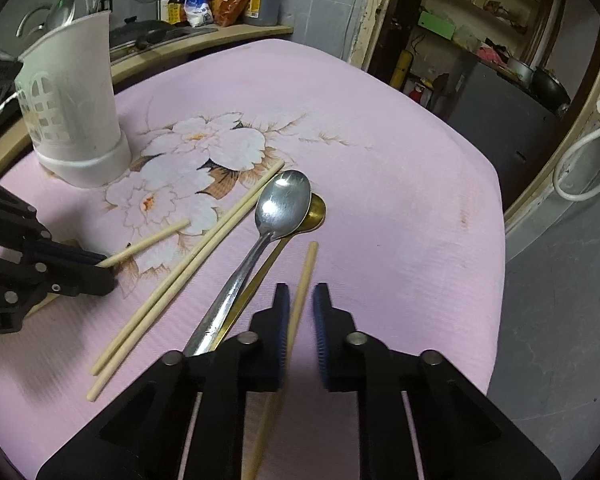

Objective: Organize utensils
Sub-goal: 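Grasp a wooden chopstick with the left tool while the right tool grasps another chopstick, then lift both held chopsticks off the cloth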

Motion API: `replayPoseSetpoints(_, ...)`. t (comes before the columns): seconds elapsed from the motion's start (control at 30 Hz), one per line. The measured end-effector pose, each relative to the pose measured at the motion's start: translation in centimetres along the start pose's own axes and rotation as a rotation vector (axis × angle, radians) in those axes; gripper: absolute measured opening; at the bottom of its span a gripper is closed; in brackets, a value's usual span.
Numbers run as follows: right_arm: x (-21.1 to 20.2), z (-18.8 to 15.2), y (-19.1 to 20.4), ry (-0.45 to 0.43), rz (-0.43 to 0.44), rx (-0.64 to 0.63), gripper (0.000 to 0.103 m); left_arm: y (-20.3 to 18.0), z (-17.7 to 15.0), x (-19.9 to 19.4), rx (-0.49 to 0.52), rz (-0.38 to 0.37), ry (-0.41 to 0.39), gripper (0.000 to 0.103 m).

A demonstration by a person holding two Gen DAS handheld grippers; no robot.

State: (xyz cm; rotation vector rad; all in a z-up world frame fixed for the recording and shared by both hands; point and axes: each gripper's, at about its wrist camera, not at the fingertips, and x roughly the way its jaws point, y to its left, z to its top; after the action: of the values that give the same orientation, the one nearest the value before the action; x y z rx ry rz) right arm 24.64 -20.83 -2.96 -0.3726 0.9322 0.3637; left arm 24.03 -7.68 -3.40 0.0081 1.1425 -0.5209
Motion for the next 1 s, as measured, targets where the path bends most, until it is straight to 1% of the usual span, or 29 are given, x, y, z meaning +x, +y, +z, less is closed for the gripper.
replayPoseSetpoints(0.07, -0.1, 0.1, -0.4, -0.004, 0.025, 0.032, 0.005, 0.3, -0.5, -0.4, -0.015, -0.015, -0.031, 0.003)
replayPoseSetpoints(0.2, -0.6, -0.2, -2.0, -0.037, 0.116, 0.143, 0.004, 0.9, -1.3, -1.3, -0.048, -0.046, -0.101, 0.003)
replayPoseSetpoints(0.27, -1.2, -0.6, -2.2, -0.073, 0.136, 0.176, 0.004, 1.2, -1.8, -2.0, -0.065, -0.06, -0.143, 0.003)
replayPoseSetpoints(0.4, -3.1, -1.4, -2.3, -0.182, 0.174, 0.248, 0.004, 1.4, -2.4, -3.2, -0.076, -0.068, -0.227, 0.003)
replayPoseSetpoints(0.5, -4.5, -1.8, -2.0, -0.259, 0.173, 0.261, 0.004, 1.1, -2.9, -4.1, -0.071, -0.055, -0.287, 0.003)
replayPoseSetpoints(0.53, -4.6, -1.8, -1.8, -0.262, 0.174, 0.253, 0.004, 1.0, -3.1, -4.3, -0.067, -0.052, -0.299, 0.003)
replayPoseSetpoints(0.63, -3.5, -1.6, -1.5, -0.206, 0.194, 0.244, 0.004, 0.7, -3.1, -3.9, -0.068, -0.033, -0.282, 0.003)
replayPoseSetpoints(0.7, -2.6, -1.8, -1.3, -0.16, 0.196, 0.237, 0.005, 0.5, -2.8, -3.3, -0.076, -0.014, -0.255, 0.003)
replayPoseSetpoints(0.77, -2.2, -2.0, -0.9, -0.124, 0.225, 0.229, 0.006, 0.9, -3.0, -2.9, -0.09, -0.01, -0.227, 0.003)
replayPoseSetpoints(0.87, -2.5, -2.6, -0.3, -0.1, 0.262, 0.2, 0.011, 1.7, -3.1, -2.6, -0.127, -0.03, -0.203, 0.003)
replayPoseSetpoints(0.9, -2.6, -2.7, -0.1, -0.1, 0.272, 0.189, 0.014, 2.0, -3.1, -2.7, -0.134, -0.035, -0.2, 0.003)
replayPoseSetpoints(0.93, -2.7, -2.9, 0.2, -0.098, 0.283, 0.179, 0.02, 2.2, -3.1, -2.6, -0.143, -0.042, -0.196, 0.003)
replayPoseSetpoints(1.0, -2.8, -3.1, 0.7, -0.088, 0.297, 0.16, 0.022, 2.3, -3.0, -2.5, -0.149, -0.045, -0.191, 0.003)
